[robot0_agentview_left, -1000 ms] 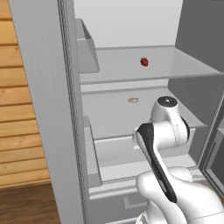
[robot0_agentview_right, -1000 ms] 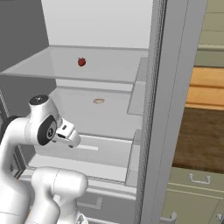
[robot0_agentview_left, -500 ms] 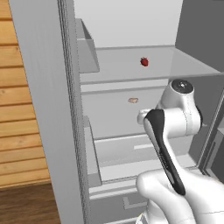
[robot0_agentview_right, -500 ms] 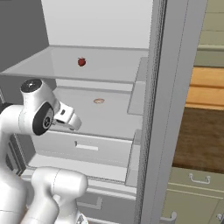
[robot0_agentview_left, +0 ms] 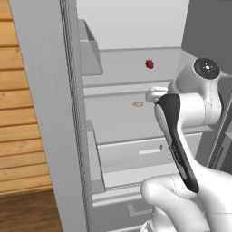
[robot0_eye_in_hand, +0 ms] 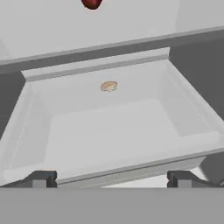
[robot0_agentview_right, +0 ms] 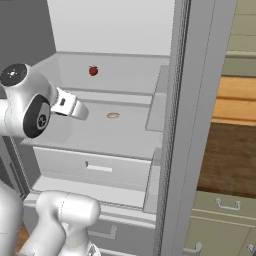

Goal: Take the strawberry from the fridge and place it on top of the pancake, located on the dining counter.

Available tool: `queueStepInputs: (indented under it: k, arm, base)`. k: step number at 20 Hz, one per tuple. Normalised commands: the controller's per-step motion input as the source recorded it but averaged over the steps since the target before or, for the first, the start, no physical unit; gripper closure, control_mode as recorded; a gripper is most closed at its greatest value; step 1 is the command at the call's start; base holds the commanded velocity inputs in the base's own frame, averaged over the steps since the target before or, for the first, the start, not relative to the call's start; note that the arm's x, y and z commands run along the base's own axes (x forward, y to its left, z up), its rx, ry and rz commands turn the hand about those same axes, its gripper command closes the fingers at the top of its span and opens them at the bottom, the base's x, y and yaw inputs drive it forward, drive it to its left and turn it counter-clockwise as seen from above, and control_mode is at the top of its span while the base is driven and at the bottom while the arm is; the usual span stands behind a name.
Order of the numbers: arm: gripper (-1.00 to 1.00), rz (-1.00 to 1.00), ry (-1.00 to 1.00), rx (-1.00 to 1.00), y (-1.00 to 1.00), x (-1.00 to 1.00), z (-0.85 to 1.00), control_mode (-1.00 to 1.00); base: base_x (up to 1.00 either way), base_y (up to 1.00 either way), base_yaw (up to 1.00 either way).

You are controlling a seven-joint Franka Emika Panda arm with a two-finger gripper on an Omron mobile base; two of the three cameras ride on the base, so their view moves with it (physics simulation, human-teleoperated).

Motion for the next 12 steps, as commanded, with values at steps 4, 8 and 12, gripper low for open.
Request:
queueStepInputs:
  k: [4,8,12]
  arm:
    - [-1.00,0.01,-0.19,-0.01,0.00,0.00,0.83,-1.00]
    - [-1.00,0.00,-0.17,0.00,-0.04,0.07,0.60,-1.00]
    - [-1.00,0.00,-0.03,0.00,-0.03,0.34,0.43,-1.00]
  base:
    - [0.00,0.00,0.00]
    - [0.00,0.00,0.00]
    - [0.00,0.00,0.00]
